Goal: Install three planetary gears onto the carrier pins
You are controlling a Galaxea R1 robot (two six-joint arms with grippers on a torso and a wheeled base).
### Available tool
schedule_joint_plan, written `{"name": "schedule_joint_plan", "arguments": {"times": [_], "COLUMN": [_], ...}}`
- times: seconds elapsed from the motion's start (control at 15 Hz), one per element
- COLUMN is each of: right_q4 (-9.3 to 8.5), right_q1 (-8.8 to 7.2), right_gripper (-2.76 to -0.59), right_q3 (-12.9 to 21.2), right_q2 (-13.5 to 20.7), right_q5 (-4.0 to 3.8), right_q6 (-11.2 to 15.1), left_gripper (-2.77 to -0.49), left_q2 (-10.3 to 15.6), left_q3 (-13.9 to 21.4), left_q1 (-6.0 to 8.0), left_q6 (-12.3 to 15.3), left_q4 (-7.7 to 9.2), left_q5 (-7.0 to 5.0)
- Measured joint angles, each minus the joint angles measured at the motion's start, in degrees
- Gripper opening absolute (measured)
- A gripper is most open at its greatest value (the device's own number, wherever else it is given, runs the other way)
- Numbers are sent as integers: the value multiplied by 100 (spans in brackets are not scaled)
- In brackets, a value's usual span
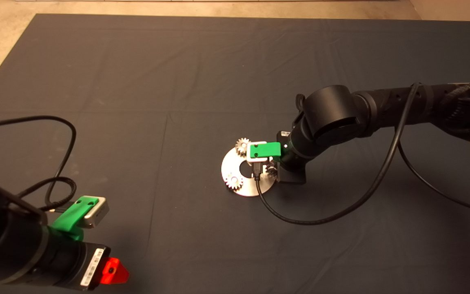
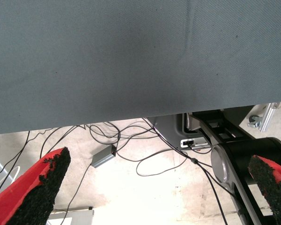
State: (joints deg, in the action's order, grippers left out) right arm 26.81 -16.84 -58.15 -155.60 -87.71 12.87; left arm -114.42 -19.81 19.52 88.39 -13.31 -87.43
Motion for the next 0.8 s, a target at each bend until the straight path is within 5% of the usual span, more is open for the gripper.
{"name": "schedule_joint_plan", "arguments": {"times": [0.8], "right_q4": [84], "right_q1": [0], "right_gripper": [-234], "right_q3": [-20], "right_q2": [-77], "right_q5": [0], "right_q6": [5], "left_gripper": [-50], "left_q2": [1], "left_q3": [0], "left_q1": [-1], "left_q6": [0], "left_q4": [1], "left_q5": [0]}}
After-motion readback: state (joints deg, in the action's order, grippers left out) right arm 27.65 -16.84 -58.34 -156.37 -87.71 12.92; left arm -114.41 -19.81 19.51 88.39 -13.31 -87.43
